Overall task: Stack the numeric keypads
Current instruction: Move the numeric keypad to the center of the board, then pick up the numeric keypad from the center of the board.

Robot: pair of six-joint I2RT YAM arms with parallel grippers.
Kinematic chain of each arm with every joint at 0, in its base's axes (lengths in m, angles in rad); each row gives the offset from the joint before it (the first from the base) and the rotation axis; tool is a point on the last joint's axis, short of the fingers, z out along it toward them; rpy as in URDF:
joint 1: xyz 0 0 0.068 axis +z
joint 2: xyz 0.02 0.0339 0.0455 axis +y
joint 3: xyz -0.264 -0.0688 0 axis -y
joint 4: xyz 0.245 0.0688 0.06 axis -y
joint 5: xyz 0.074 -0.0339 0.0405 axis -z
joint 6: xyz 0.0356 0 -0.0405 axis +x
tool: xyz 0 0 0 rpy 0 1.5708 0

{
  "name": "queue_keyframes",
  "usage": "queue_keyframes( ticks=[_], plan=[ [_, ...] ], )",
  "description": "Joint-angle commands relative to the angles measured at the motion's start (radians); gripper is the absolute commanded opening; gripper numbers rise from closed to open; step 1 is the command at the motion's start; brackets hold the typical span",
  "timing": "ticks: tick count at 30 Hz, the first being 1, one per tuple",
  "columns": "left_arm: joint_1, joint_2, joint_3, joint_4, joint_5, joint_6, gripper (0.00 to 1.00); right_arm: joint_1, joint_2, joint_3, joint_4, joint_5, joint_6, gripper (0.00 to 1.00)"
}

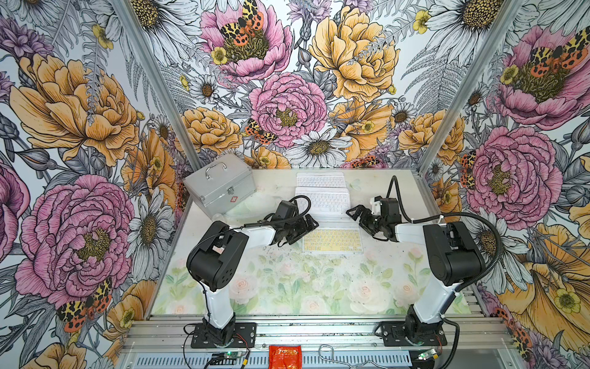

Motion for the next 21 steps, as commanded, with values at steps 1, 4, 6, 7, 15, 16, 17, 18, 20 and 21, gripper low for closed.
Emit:
queue_keyframes(
  ticks=[1,4,6,7,15,16,17,18,20,21],
  plan=[
    [0.0,0.068,-0.027,-0.103,0.008,-0.021,0.99,0.003,-0.011,-0.029,0.055,-0.047,0.021,1.0],
    [0.001,0.068,-0.028,-0.103,0.009,-0.023,0.99,0.003,-0.014,-0.045,0.105,-0.071,0.035,1.0],
    [0.001,0.066,-0.031,-0.101,0.008,-0.023,0.99,0.003,-0.022,-0.054,0.126,-0.078,0.038,1.0],
    [0.001,0.067,-0.032,-0.099,0.008,-0.023,0.99,0.003,-0.028,-0.06,0.133,-0.077,0.039,1.0],
    [0.0,0.076,-0.031,-0.09,0.012,-0.028,0.99,0.003,-0.057,-0.082,0.149,-0.084,0.049,1.0],
    [0.0,0.077,-0.029,-0.089,0.013,-0.028,0.99,0.003,-0.058,-0.085,0.157,-0.086,0.051,1.0],
    [0.002,0.077,-0.029,-0.089,0.012,-0.028,0.99,0.004,-0.059,-0.086,0.162,-0.088,0.051,1.0],
    [0.001,0.077,-0.029,-0.089,0.013,-0.028,0.99,0.005,-0.059,-0.087,0.163,-0.091,0.052,1.0],
    [0.001,0.077,-0.032,-0.086,0.015,-0.028,0.99,0.005,-0.059,-0.089,0.173,-0.095,0.055,1.0],
    [0.004,0.077,-0.034,-0.084,0.016,-0.029,0.99,0.004,-0.061,-0.092,0.179,-0.097,0.057,1.0]
  ],
)
